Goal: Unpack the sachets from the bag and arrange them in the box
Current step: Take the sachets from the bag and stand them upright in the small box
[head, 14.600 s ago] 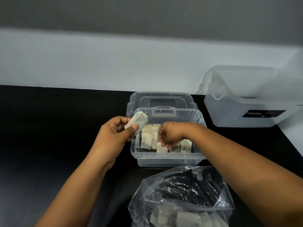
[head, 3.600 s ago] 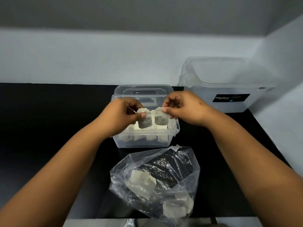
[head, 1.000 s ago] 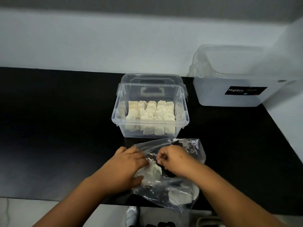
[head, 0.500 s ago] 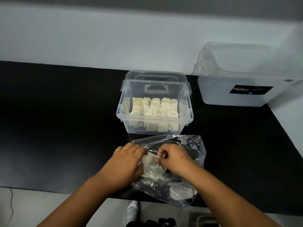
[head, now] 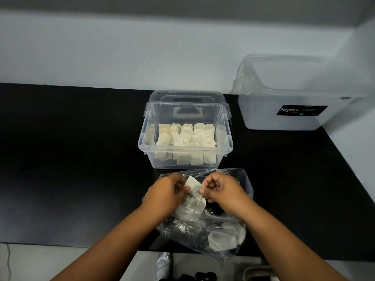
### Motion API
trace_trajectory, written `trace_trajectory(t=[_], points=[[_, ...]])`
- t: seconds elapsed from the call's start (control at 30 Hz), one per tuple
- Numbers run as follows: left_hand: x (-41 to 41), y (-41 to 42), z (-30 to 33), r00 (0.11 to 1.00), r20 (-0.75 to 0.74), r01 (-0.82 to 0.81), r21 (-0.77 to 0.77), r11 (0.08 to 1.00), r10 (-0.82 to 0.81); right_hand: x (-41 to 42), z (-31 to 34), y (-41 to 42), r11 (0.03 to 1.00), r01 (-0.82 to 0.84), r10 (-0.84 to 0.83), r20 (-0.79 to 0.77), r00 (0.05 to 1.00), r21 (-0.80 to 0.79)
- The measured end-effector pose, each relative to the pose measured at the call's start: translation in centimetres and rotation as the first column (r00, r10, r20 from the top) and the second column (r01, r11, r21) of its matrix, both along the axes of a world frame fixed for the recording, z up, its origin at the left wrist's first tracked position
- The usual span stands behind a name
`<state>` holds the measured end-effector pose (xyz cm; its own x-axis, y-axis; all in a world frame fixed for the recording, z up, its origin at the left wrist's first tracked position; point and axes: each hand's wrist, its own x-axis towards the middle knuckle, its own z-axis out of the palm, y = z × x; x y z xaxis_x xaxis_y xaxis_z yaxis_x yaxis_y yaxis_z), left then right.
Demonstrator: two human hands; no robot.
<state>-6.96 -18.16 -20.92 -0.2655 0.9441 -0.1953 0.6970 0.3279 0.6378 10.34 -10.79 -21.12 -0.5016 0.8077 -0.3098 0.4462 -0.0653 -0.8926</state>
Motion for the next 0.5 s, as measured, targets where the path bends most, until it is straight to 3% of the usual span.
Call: trace_trajectory(t=[0.17, 0.5], points=[[-0.2, 0.0, 0.2, 1.0, -0.004, -0.008, 0.022, 1.0, 0.008, 0.1, 0.1, -0.2, 0.996, -0.02, 0.022, 0.021, 1.0, -0.082], [-0.3, -0.4, 1.3, 1.0, -0.023, 0.019, 0.052, 0.998, -0.017, 0.0, 0.3, -0.8, 0.993, -0.078, 0.089, 0.13, 0.987, -0.09]])
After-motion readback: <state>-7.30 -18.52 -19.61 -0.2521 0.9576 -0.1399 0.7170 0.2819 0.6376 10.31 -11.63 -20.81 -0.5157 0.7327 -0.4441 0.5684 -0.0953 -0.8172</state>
